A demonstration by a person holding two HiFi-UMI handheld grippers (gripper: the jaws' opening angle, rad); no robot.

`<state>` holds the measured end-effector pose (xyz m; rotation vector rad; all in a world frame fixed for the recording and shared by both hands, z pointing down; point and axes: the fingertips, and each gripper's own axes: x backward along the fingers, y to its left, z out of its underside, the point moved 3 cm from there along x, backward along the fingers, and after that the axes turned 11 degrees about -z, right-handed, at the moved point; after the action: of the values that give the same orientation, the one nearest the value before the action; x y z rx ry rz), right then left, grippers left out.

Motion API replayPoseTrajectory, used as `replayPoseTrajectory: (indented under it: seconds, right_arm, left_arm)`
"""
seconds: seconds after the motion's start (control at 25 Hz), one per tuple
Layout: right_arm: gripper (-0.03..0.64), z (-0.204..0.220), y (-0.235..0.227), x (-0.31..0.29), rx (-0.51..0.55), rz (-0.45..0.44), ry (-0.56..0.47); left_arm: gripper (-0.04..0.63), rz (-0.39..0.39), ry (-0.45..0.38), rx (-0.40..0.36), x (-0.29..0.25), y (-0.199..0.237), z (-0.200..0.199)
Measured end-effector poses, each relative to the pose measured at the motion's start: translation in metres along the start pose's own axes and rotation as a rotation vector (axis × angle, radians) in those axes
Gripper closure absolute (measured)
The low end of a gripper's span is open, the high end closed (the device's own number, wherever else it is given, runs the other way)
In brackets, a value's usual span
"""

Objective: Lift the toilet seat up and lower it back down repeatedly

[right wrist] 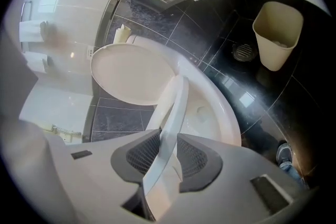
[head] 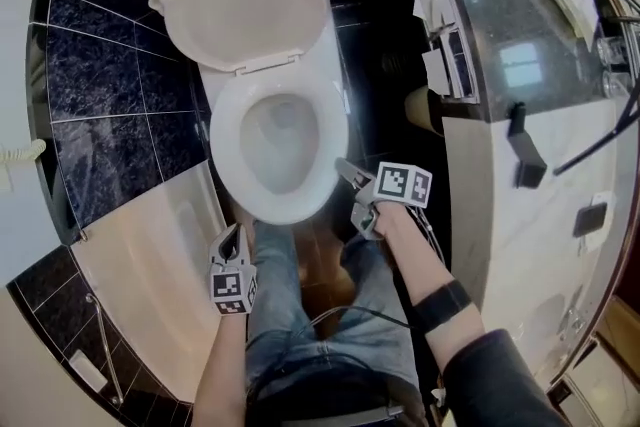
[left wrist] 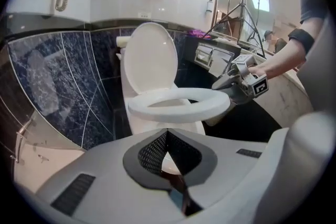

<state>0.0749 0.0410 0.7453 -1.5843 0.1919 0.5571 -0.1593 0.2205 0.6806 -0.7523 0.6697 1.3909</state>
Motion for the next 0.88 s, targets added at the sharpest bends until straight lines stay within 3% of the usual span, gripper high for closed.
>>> replayPoseTrajectory:
  seconds: [0.28, 0.8, 0.88]
  right_arm:
    - [0.488, -0.02, 0.033, 0.004, -0.012, -0.019, -0.055]
    - [0.476, -0.065, 0.101, 0.006, 0.042, -0.004, -0.141]
    - [0.514, -0.072, 0.121, 0.01, 0.095, -0.013, -0.136]
  left_arm:
    - [0.595, 0.087, -0.045, 0.024, -0.023, -0.022, -0.046]
    - [0.595, 0.071, -0.124, 0.138, -0.018, 0.004, -0.137]
    - [0.595, 0.063, -0.138, 0.153, -0.019, 0.009, -0.151]
